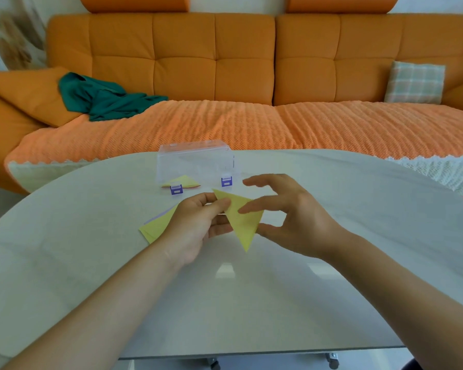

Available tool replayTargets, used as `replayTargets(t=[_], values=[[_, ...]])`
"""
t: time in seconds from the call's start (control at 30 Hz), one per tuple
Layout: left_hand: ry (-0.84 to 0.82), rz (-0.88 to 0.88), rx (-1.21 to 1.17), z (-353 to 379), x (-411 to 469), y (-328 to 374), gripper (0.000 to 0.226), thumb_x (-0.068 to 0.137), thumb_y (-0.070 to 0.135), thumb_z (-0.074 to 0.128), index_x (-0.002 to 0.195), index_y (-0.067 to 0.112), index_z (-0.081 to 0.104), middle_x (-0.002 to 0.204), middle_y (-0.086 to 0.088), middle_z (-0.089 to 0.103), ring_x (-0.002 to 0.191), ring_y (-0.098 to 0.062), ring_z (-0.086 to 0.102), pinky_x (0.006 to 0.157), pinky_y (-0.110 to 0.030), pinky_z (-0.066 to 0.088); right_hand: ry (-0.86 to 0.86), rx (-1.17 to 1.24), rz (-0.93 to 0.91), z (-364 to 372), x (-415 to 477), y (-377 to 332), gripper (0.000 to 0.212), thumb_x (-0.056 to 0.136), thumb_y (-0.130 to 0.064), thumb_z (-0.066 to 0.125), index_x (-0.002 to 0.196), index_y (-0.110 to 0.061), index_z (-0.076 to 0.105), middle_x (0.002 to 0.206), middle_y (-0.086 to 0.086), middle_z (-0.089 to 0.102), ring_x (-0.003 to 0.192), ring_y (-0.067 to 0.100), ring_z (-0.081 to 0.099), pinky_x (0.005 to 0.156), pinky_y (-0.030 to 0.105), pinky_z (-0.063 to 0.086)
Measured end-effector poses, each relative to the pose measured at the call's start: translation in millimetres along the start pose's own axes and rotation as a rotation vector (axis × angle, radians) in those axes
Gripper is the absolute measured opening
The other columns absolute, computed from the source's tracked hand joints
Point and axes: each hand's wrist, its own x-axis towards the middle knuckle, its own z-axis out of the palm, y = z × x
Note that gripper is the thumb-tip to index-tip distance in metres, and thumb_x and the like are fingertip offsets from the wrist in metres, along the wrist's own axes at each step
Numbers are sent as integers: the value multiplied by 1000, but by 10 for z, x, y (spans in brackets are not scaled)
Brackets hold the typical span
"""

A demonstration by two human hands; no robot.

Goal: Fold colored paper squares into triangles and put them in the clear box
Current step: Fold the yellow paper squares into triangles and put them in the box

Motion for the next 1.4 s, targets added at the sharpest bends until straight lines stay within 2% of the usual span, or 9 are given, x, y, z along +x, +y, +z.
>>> replayTargets(t=[0.13,0.33,0.43,0.57,0.67,0.77,0.97,1.17,1.4], values=[[-150,-70,-30,-14,-1,1,19,96,1,57,113,1,66,110,-14,74,94,-22,74,72,-24,59,55,-147,-79,49,18,13,19,81,-14,82,96,-26,82,129,2,66,111,30,61,86,47,48],[-134,-3,68,-17,-29,-2,25,89,-5,66,113,1,67,105,-13,76,97,-26,74,74,-23,59,-26,-99,-20,53,11,14,13,88,-36,74,95,-27,81,131,-3,64,117,22,57,92,43,47],[-193,62,131,-1,-52,1,32,81,-3,76,112,5,69,106,-11,76,100,-24,73,81,-27,59,-47,71,146,50,7,17,12,88,-39,73,87,-28,77,126,-11,64,109,7,57,89,27,46],[-244,76,200,24,-80,-19,31,85,-3,72,113,7,67,104,-11,76,98,-24,74,80,-25,59,-46,271,453,66,22,39,11,79,-45,79,75,-38,71,76,-21,68,71,0,60,65,23,51],[-316,50,198,17,-87,-10,26,88,6,63,113,8,68,107,-12,75,101,-28,73,83,-30,59,-37,365,568,78,45,53,16,73,-41,86,75,-41,70,59,-20,63,52,0,51,48,14,41],[-301,56,183,26,-94,12,25,88,19,64,112,12,68,104,-15,76,97,-32,74,79,-34,61,-65,388,607,49,55,51,18,70,-40,89,74,-37,72,58,-14,65,51,1,51,47,15,41],[-155,153,269,65,-79,-76,14,100,14,57,108,14,68,95,-9,78,90,-26,76,73,-31,61,-82,528,716,32,72,-5,24,78,-42,81,93,-25,71,75,-7,74,61,15,70,59,28,59],[-129,215,326,28,-66,-62,10,95,10,64,103,13,70,88,-6,77,82,-22,75,69,-29,60,-157,659,824,-45,73,53,14,82,-29,81,77,-17,79,64,-1,70,58,14,67,57,26,57],[-188,258,383,-87,-65,64,17,86,1,72,91,16,77,81,-14,76,74,-25,75,68,-28,60,-295,702,793,-162,52,172,11,83,-29,80,83,-18,80,72,-2,70,64,13,62,64,30,57]])
